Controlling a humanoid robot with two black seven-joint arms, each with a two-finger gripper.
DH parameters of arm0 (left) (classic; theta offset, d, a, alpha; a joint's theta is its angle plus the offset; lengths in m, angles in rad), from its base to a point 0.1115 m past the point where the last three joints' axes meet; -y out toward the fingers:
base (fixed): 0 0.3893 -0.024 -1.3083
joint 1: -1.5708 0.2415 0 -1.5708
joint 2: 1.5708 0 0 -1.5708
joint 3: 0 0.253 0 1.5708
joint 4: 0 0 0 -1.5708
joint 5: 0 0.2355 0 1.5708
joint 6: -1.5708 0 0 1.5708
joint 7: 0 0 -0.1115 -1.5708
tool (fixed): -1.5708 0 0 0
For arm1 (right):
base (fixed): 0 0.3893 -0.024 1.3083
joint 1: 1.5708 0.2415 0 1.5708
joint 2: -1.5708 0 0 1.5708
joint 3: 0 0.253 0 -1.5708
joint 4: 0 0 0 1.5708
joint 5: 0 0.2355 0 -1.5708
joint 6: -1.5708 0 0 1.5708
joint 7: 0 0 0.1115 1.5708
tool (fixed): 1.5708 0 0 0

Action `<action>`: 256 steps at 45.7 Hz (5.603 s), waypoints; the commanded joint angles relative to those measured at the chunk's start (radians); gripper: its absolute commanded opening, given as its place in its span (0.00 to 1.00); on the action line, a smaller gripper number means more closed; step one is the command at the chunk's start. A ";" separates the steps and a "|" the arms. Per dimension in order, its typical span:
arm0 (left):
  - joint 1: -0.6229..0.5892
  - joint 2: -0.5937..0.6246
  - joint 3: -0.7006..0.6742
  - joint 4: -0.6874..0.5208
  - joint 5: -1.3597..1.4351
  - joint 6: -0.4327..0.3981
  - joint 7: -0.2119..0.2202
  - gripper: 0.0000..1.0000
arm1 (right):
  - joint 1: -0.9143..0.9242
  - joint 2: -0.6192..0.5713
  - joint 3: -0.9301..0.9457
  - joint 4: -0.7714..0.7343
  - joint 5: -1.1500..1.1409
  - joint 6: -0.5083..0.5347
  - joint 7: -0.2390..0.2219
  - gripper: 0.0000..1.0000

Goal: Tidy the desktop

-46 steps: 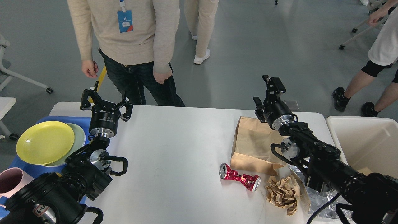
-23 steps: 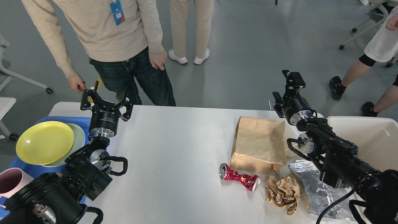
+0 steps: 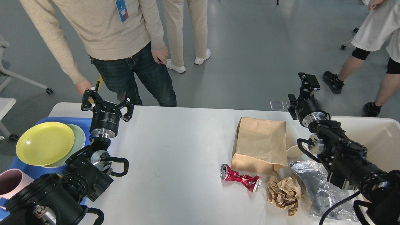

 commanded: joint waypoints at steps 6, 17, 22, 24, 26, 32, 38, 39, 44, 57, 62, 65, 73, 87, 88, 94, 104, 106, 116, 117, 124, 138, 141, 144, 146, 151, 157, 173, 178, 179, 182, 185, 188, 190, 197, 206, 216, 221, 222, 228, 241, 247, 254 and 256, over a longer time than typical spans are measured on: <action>0.000 0.000 0.000 0.000 0.000 0.000 0.000 0.96 | 0.015 -0.037 -0.005 -0.002 -0.002 0.002 0.003 1.00; 0.000 0.000 0.000 0.000 0.000 0.000 0.000 0.96 | 0.008 -0.072 -0.012 0.004 -0.002 0.017 0.003 1.00; 0.000 0.000 0.000 0.000 0.000 0.000 0.000 0.96 | 0.020 -0.072 -0.038 0.015 -0.005 0.018 0.003 1.00; 0.000 0.000 0.000 0.000 0.001 0.000 0.000 0.96 | 0.032 -0.067 -0.060 0.023 -0.015 0.020 0.001 1.00; 0.000 0.000 0.000 0.000 0.000 0.000 0.000 0.96 | 0.060 -0.073 -0.096 0.039 -0.018 0.020 -0.002 1.00; 0.000 0.000 0.000 0.000 0.000 0.000 0.000 0.96 | 0.164 -0.084 -0.326 0.033 -0.020 0.022 -0.009 1.00; 0.000 0.000 0.000 0.000 0.000 0.000 0.000 0.96 | 0.279 -0.119 -0.607 0.033 -0.020 0.055 -0.012 1.00; 0.000 0.000 0.000 0.000 0.000 0.000 0.000 0.96 | 0.297 -0.118 -0.661 0.035 -0.020 0.064 -0.012 1.00; 0.000 0.000 0.000 0.000 0.001 0.000 0.000 0.96 | 0.393 -0.107 -0.944 0.047 -0.018 0.104 -0.038 1.00; 0.000 0.000 0.000 0.000 0.001 0.000 0.000 0.96 | 0.640 0.031 -1.597 0.050 -0.008 0.373 -0.365 1.00; 0.000 0.000 0.000 0.000 0.000 0.000 0.000 0.96 | 0.693 0.049 -1.707 0.118 -0.008 0.431 -0.370 1.00; 0.000 0.000 0.000 0.000 0.001 0.000 0.000 0.96 | 0.753 0.049 -1.752 0.190 -0.008 0.445 -0.370 1.00; 0.000 0.000 0.000 0.000 0.000 0.000 0.000 0.96 | 0.928 0.055 -1.888 0.362 -0.009 0.598 -0.368 1.00; 0.000 0.000 0.000 0.000 0.001 0.000 0.000 0.96 | 1.166 0.055 -1.891 0.412 -0.003 0.959 -0.368 1.00; 0.000 0.000 0.000 0.000 0.000 0.000 0.000 0.96 | 1.183 0.055 -1.891 0.417 -0.003 0.962 -0.368 1.00; 0.000 0.000 0.000 0.000 0.000 0.000 0.000 0.96 | 1.316 0.042 -1.894 0.483 -0.003 0.962 -0.368 1.00; 0.000 0.000 0.000 0.000 0.000 0.000 0.000 0.96 | 1.208 -0.020 -1.859 0.468 0.009 0.962 -0.368 1.00; 0.000 0.000 0.000 0.000 0.000 -0.002 0.000 0.96 | 1.134 -0.032 -1.826 0.442 0.032 0.962 -0.368 1.00; 0.000 0.002 0.000 0.000 0.000 -0.002 0.000 0.96 | 0.824 -0.057 -1.782 0.380 0.060 0.692 -0.371 1.00; 0.000 0.002 0.000 0.000 0.001 0.000 0.000 0.96 | 0.804 -0.057 -1.782 0.379 0.061 0.662 -0.371 1.00; 0.000 0.000 0.000 0.000 0.000 -0.002 0.000 0.96 | 0.677 -0.054 -1.778 0.362 0.061 0.477 -0.371 1.00; 0.000 0.000 0.000 0.000 0.000 -0.002 0.000 0.96 | 0.575 -0.050 -1.687 0.320 0.060 0.425 -0.374 1.00; 0.000 0.000 0.000 0.000 0.000 -0.002 0.000 0.96 | 0.569 -0.049 -1.680 0.320 0.060 0.425 -0.376 1.00; 0.000 0.000 0.000 0.000 0.000 -0.002 0.000 0.96 | 0.557 -0.044 -1.680 0.311 0.060 0.425 -0.378 1.00; 0.000 0.000 0.000 0.000 0.001 -0.002 0.000 0.96 | 0.545 -0.034 -1.680 0.300 0.060 0.425 -0.378 1.00; 0.000 0.000 0.000 0.000 0.001 -0.002 0.000 0.96 | 0.506 -0.009 -1.678 0.265 0.061 0.420 -0.379 1.00; 0.000 0.000 0.000 0.000 0.000 -0.002 0.000 0.96 | 0.470 0.015 -1.674 0.233 0.061 0.414 -0.379 0.97; 0.000 0.002 0.000 0.000 0.000 -0.002 0.000 0.96 | 0.463 0.025 -1.672 0.242 0.063 0.448 -0.382 0.00; 0.000 0.000 0.000 0.000 0.000 -0.002 0.000 0.96 | 0.469 0.026 -1.670 0.244 0.064 0.459 -0.382 0.00; 0.000 0.000 0.000 0.000 0.001 -0.002 0.000 0.96 | 0.474 0.025 -1.670 0.244 0.064 0.462 -0.382 0.00; 0.000 0.000 0.000 0.000 0.000 -0.002 0.000 0.96 | 0.483 0.025 -1.664 0.244 0.064 0.465 -0.382 0.00; 0.000 0.000 0.000 0.000 0.001 0.000 0.000 0.96 | 0.489 0.025 -1.635 0.244 0.064 0.465 -0.382 0.00; 0.000 0.000 0.000 0.000 0.000 -0.002 0.000 0.96 | 0.492 0.017 -1.592 0.245 0.064 0.468 -0.382 0.00; 0.000 0.000 0.000 0.000 0.001 -0.002 0.000 0.96 | 0.502 0.011 -1.579 0.247 0.064 0.485 -0.382 0.00; 0.000 0.000 0.000 0.000 0.000 -0.002 0.000 0.96 | 0.574 -0.040 -1.537 0.256 0.064 0.601 -0.382 0.00; 0.000 0.000 0.000 0.000 0.001 0.000 0.000 0.96 | 0.730 -0.173 -1.482 0.314 0.064 0.667 -0.381 0.00; 0.000 0.000 0.000 0.000 0.001 -0.002 0.000 0.96 | 0.923 -0.305 -1.476 0.328 0.064 0.793 -0.379 0.00; 0.000 0.002 0.000 0.000 0.000 -0.002 0.000 0.96 | 1.014 -0.359 -1.479 0.328 0.064 0.839 -0.379 0.00; 0.000 0.002 0.000 0.000 0.000 0.000 0.000 0.96 | 1.029 -0.366 -1.480 0.328 0.064 0.848 -0.379 0.00; 0.000 0.002 0.000 0.000 0.000 -0.002 0.000 0.96 | 1.107 -0.399 -1.483 0.326 0.064 0.900 -0.381 0.00; 0.000 0.000 0.000 0.000 0.000 -0.002 0.000 0.96 | 1.102 -0.432 -1.511 0.290 0.058 0.855 -0.381 0.00; 0.000 0.000 0.000 0.000 0.000 -0.002 0.000 0.96 | 0.948 -0.432 -1.558 0.228 0.063 0.626 -0.382 0.00; 0.000 0.002 0.000 0.000 0.001 -0.002 0.000 0.96 | 0.749 -0.474 -1.577 0.204 0.066 0.350 -0.382 0.00; 0.000 0.002 0.000 0.000 0.001 -0.002 0.000 0.96 | 0.700 -0.501 -1.568 0.205 0.066 0.287 -0.382 0.00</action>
